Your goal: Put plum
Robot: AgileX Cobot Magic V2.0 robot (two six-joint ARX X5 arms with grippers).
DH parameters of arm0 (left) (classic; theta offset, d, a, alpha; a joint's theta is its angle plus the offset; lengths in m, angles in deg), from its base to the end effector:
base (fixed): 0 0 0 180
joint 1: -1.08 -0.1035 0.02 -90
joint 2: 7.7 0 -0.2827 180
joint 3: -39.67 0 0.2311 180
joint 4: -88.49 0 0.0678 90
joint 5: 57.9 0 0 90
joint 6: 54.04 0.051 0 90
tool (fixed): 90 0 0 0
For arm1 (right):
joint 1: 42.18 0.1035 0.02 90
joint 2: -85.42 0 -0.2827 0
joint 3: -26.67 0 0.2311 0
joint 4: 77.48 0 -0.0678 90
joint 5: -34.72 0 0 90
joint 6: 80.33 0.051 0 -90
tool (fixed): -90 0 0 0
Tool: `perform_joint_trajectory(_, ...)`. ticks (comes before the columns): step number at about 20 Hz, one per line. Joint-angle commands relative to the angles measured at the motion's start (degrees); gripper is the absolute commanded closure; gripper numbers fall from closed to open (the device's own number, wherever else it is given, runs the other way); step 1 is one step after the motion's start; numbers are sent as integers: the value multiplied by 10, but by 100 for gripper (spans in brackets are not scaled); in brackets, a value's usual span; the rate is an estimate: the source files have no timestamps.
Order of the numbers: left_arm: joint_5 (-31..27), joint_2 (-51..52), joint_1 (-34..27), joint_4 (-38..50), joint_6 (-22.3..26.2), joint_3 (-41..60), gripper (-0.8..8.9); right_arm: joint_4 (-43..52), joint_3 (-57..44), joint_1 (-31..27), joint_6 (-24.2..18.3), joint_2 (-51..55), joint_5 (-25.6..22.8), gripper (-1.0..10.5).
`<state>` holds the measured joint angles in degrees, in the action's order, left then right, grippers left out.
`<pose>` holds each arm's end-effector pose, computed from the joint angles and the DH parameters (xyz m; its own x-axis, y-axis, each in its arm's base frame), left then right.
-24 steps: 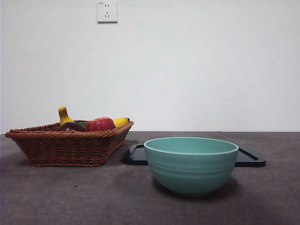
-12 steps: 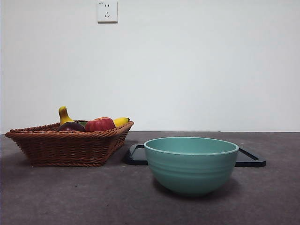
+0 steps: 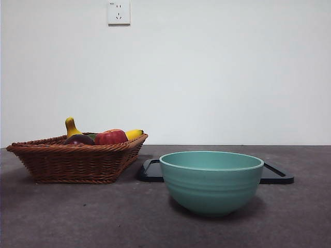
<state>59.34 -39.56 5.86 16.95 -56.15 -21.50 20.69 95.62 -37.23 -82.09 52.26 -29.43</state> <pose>0.0630 -0.0287 0.2898 0.6179 -0.5110 -0.5976 0.3869 0.8592 -0.3347 0.0476 0.0264 0.3114 0.5847 0.4883 -0.6478 -0.4010 0.8681 0.2924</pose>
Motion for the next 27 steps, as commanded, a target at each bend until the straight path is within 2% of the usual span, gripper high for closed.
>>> perform_joint_trajectory(1, 3, -2, 1, 8, 10, -13, 783, 5, 12, 3, -8, -4, 3, 898)
perform_joint_trajectory(2, 3, -2, 1, 8, 10, -13, 735, 5, 12, 3, -8, -4, 2, 814)
perform_joint_trajectory(4, 3, -3, 1, 8, 10, -13, 565, 8, 12, 3, -6, -4, 3, 624)
perform_joint_trajectory(5, 3, -3, 1, 8, 10, -13, 472, 8, 12, 3, -6, -4, 2, 571)
perform_joint_trajectory(6, 3, -3, 1, 8, 10, -13, 404, 8, 12, 3, -6, -4, 2, 564)
perform_joint_trajectory(7, 3, -3, 1, 8, 10, -13, 370, 8, 12, 3, -6, -4, 2, 564)
perform_joint_trajectory(12, 3, -3, 1, 16, 9, -13, 373, 8, 12, 3, -6, -4, 2, 564)
perform_joint_trajectory(16, 2, -18, 2, 54, -20, -17, 377, 12, 12, 3, -4, -5, 2, 564)
perform_joint_trajectory(21, -16, -104, 7, 72, -17, -66, 381, 21, 12, 3, -3, -5, 2, 564)
perform_joint_trajectory(27, -78, -249, 51, 122, -18, -125, 386, 23, 12, 3, -1, -5, 2, 564)
